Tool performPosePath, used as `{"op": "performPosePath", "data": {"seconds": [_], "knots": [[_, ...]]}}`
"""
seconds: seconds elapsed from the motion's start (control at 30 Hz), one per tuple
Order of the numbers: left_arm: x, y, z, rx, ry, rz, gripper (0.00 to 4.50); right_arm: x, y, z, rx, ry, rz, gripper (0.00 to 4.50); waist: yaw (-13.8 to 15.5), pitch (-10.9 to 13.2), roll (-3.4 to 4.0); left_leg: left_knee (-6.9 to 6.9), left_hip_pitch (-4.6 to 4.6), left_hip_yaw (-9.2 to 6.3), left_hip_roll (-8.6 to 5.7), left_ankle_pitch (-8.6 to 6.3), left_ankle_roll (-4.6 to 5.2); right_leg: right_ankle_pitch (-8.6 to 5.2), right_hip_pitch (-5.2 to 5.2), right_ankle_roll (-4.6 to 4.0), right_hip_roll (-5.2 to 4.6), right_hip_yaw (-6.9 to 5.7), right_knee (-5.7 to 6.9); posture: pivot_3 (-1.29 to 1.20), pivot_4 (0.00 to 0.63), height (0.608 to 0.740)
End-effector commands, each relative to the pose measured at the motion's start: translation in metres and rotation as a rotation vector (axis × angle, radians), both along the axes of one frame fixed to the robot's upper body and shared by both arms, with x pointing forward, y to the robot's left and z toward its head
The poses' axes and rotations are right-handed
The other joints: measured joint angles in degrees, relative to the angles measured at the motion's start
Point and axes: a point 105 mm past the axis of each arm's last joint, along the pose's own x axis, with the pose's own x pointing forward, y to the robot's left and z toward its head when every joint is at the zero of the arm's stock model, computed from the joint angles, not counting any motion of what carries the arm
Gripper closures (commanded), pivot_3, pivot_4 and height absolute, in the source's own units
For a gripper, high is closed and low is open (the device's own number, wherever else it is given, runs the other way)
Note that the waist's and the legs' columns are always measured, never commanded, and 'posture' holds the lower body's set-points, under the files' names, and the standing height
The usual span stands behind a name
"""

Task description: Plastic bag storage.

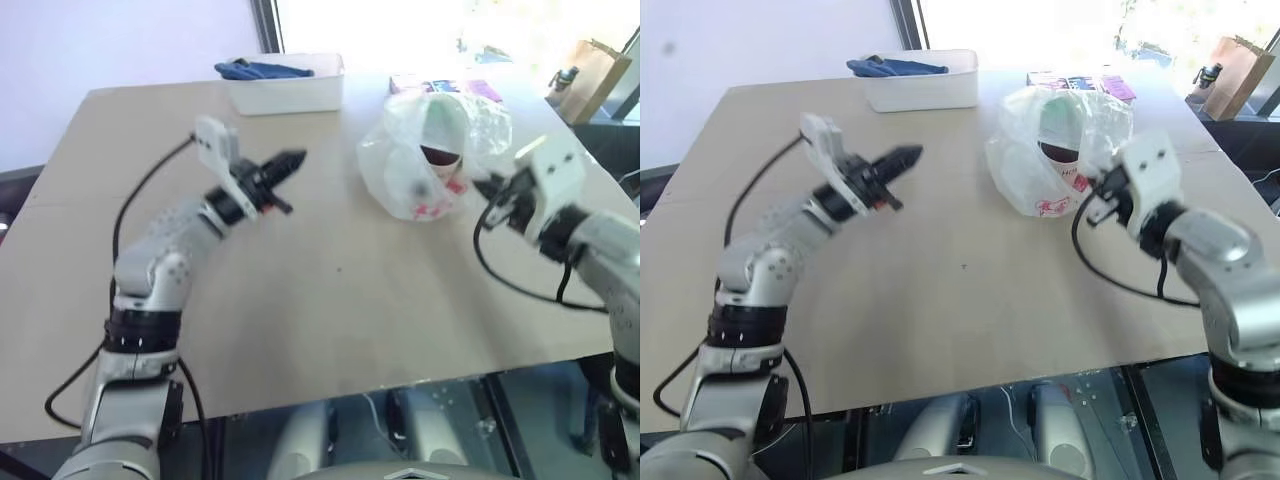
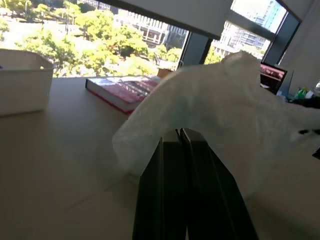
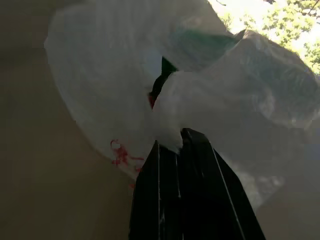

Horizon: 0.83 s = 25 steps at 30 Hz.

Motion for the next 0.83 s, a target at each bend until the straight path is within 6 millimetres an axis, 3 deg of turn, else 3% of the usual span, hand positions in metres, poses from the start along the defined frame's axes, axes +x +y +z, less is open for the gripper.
{"op": "performPosePath", "data": {"seconds": [0.03,0.07,0.13,0.23,0.4,0.6,0.7,0.83], "knots": [[-0.016,-0.003,0.007,0.05,-0.092,-0.041,2.88,-0.015,0.0,-0.003,-0.041,-0.043,-0.013,4.5,0.1,0.0,-0.01,0.08,0.06,-0.04,0.01,-0.08,0.16,0.0,0.11,0.0,0.02,-0.04,0.01,0.0,0.15,0.74],[-0.019,-0.003,0.001,0.074,-0.092,-0.043,2.26,-0.018,-0.002,-0.01,-0.043,-0.024,-0.014,4.5,0.2,0.0,-0.01,0.14,0.13,-0.07,0.03,-0.09,0.17,0.0,0.19,0.0,0.04,-0.06,0.03,0.0,0.15,0.74],[-0.023,-0.001,-0.007,0.099,-0.092,-0.038,1.43,-0.02,-0.007,-0.015,-0.027,-0.019,-0.027,4.5,0.1,0.0,-0.02,0.23,0.18,-0.06,0.03,-0.09,0.17,0.0,0.27,0.01,0.08,-0.05,0.06,0.0,0.15,0.74],[-0.028,0.005,-0.014,0.137,-0.1,-0.005,0.01,-0.031,-0.016,-0.027,-0.084,-0.005,-0.021,3.21,0.2,0.0,-0.02,0.34,0.16,-0.05,0.03,-0.09,0.16,0.01,0.29,0.02,0.26,-0.05,0.09,0.0,0.15,0.74],[-0.044,0.026,-0.029,0.246,-0.118,0.06,0.0,-0.066,-0.026,-0.025,-0.096,0.007,0.052,0.83,0.2,0.0,-0.02,0.36,0.12,-0.04,0.09,-0.08,0.15,0.0,0.26,0.03,0.22,0.0,0.07,0.0,0.15,0.74],[-0.072,0.053,-0.048,0.299,-0.048,0.113,0.0,-0.104,-0.061,-0.033,-0.187,0.078,0.04,0.83,0.5,-0.1,-0.04,0.35,0.17,-0.05,0.13,-0.2,0.32,-0.01,0.37,0.04,0.09,-0.08,-0.01,0.0,0.15,0.74],[-0.08,0.06,-0.052,0.288,-0.012,0.142,0.0,-0.107,-0.085,-0.036,-0.204,0.087,-0.019,0.83,0.6,-0.1,-0.06,0.5,0.25,-0.01,0.13,-0.23,0.38,-0.03,0.51,0.07,0.07,-0.08,-0.04,0.0,0.15,0.74],[-0.09,0.059,-0.052,0.278,0.01,0.148,0.0,-0.108,-0.101,-0.047,-0.213,0.117,-0.012,0.83,0.5,0.0,-0.11,0.59,1.0,0.0,0.18,-0.29,0.44,-0.31,1.34,0.12,0.02,-0.09,-0.13,0.0,0.15,0.74]]}}
